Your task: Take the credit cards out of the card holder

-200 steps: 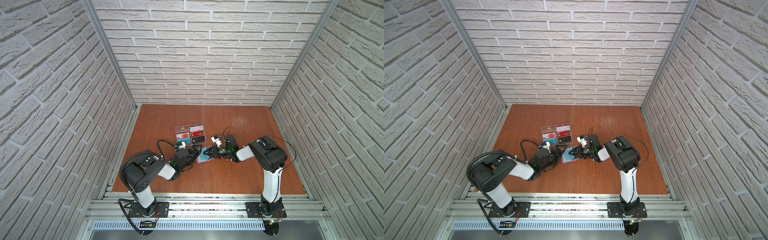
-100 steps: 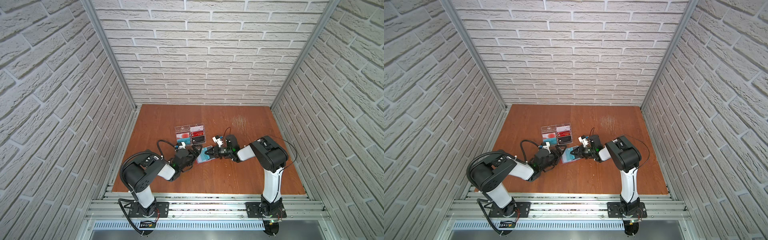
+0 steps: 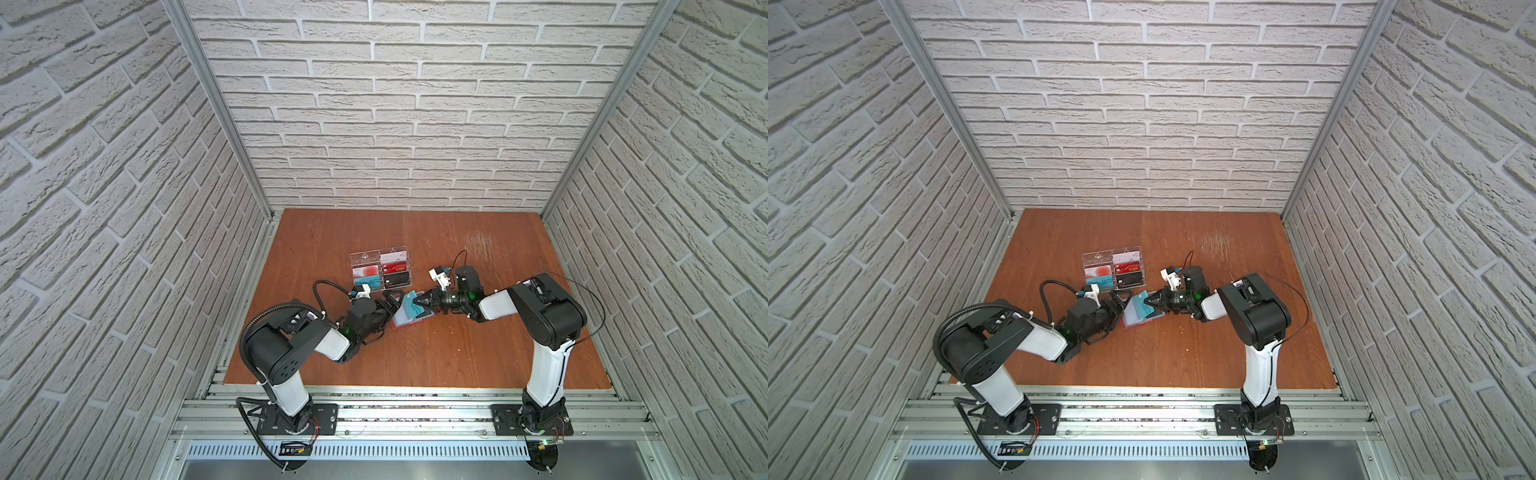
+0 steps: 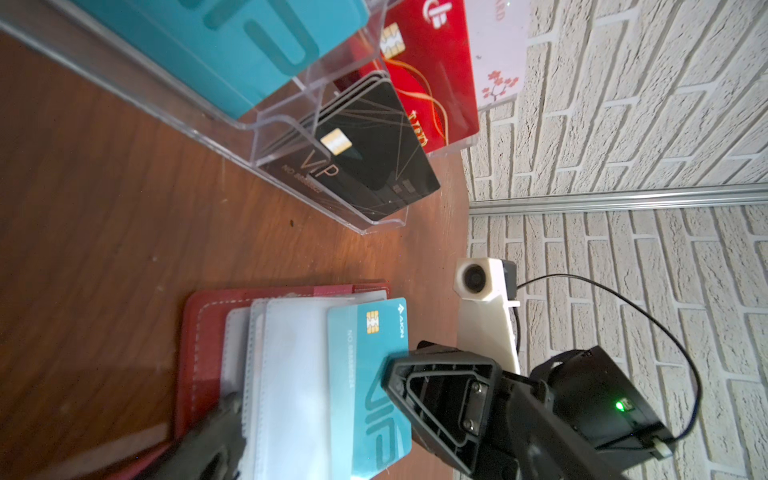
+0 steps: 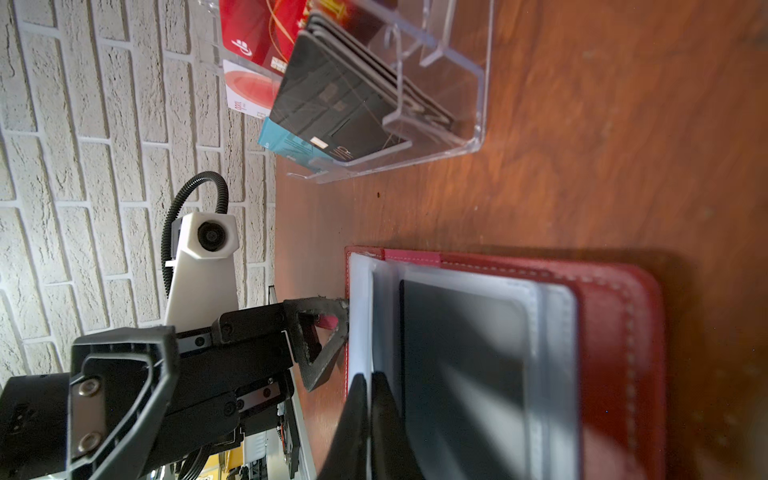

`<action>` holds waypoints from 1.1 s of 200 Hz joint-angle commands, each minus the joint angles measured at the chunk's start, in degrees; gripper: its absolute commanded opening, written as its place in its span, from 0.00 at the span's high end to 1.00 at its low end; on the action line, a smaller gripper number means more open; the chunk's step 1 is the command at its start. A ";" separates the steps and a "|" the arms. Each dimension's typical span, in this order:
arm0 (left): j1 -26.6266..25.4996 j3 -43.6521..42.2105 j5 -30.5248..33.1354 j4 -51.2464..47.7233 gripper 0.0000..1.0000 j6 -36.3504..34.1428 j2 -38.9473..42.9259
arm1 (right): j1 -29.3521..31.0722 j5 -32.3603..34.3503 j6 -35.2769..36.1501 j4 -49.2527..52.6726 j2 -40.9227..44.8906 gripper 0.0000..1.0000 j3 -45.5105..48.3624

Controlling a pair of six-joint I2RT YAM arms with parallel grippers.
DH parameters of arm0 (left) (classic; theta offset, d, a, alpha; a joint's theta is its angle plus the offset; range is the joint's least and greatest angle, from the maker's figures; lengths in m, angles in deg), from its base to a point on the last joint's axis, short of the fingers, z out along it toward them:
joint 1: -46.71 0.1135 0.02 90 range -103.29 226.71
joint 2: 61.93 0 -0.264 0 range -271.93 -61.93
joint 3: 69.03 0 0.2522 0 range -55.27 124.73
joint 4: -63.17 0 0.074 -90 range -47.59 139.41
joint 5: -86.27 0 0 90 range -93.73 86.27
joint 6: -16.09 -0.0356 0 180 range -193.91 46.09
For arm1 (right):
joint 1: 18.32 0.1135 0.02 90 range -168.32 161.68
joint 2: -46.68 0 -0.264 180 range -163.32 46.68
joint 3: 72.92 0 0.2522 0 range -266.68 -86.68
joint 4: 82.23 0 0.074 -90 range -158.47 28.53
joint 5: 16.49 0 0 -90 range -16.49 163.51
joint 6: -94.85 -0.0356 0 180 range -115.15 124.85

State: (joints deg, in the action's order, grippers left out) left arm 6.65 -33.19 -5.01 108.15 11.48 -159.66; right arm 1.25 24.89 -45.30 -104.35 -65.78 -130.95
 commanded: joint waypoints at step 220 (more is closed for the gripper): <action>17.04 8.76 -12.19 -49.73 0.02 -17.71 31.70 | 8.92 26.56 34.66 53.97 22.55 0.94 -17.93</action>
State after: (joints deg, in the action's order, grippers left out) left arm 19.62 -26.43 -14.13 67.45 -1.97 -133.09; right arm 7.29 45.33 -18.29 -62.29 -45.41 -141.93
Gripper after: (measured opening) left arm 0.982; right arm 0.063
